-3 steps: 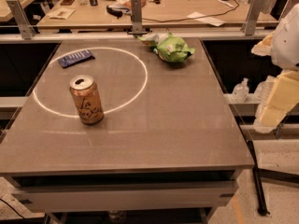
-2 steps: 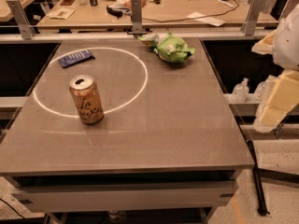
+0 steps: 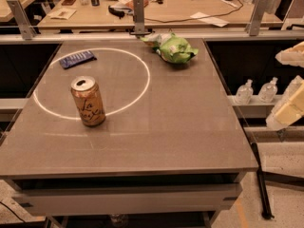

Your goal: Move orange can near green rice chip bag

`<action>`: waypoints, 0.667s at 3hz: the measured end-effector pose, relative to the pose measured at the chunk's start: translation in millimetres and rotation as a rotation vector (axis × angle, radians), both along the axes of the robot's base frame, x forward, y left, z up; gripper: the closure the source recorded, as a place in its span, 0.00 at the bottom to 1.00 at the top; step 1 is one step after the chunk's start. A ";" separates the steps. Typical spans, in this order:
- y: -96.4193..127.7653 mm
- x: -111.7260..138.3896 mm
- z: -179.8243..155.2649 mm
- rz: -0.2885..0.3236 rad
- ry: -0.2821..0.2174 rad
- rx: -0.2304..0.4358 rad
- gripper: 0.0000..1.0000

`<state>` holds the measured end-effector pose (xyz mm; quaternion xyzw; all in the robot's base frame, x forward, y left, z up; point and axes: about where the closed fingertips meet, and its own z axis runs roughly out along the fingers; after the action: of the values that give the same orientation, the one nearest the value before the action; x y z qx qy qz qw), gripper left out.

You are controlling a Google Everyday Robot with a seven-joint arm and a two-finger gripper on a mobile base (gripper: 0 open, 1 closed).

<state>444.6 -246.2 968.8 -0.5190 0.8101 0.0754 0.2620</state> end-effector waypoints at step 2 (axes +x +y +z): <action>0.9 5.0 -18.5 0.033 -0.078 0.424 0.00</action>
Offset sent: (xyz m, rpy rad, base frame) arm -0.0038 0.0244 0.0247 0.8437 -0.2038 0.1526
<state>449.6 -245.4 950.3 -0.4682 0.7567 0.2284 0.3950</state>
